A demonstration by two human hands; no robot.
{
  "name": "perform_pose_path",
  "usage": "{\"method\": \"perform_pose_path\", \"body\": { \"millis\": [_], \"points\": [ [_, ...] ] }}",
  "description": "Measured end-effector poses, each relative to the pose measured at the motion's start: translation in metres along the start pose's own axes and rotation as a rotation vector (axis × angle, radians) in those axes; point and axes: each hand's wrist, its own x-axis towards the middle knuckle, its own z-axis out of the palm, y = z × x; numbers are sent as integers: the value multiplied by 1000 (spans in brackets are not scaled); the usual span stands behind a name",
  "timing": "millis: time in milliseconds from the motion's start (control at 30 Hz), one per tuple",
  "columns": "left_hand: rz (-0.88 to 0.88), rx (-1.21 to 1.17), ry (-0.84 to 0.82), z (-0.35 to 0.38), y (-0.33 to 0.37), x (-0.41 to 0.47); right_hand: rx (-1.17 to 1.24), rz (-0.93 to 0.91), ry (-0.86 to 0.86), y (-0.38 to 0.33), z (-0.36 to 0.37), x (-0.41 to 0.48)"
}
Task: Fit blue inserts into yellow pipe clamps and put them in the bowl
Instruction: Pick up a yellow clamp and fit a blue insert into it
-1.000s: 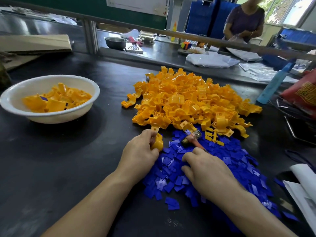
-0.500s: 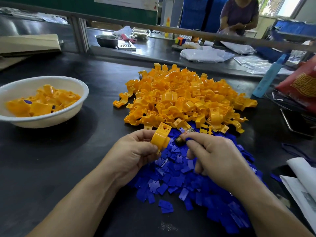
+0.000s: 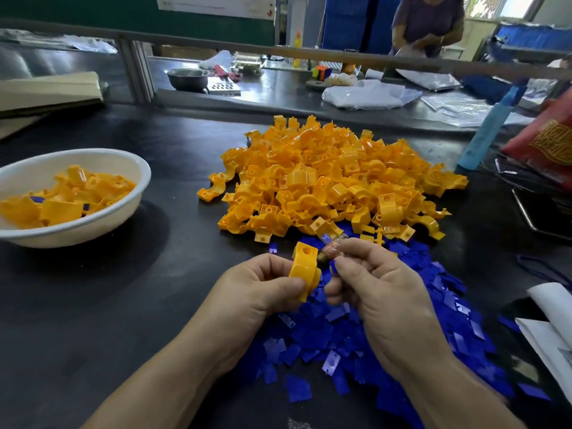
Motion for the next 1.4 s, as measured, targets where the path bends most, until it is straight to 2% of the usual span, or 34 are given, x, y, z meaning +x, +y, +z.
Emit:
{"method": "perform_pose_path", "body": {
  "millis": [133,300,533,800,933,1000,1100,1400],
  "points": [
    [16,81,-31,1,1,-2,-130,-98,28,-1,5,-1],
    [58,90,-110,5,4,-7,-236,-102,51,3,6,-1],
    [105,86,-186,6,3,-9,-132,-95,5,5,3,3],
    [118,89,-275,2,6,-11,66,77,-87,6,-4,7],
    [94,179,-152,2,4,-8,-14,-8,-90,2,-5,4],
    [88,149,-97,2,0,-4,-109,-70,-113,1,-4,2],
    [108,148,-112,1,-4,-3,-211,-123,-177,1,0,-2],
    [160,173,-91,-1,-4,-4,-255,-144,-209,4,-1,-3]
  ]
}}
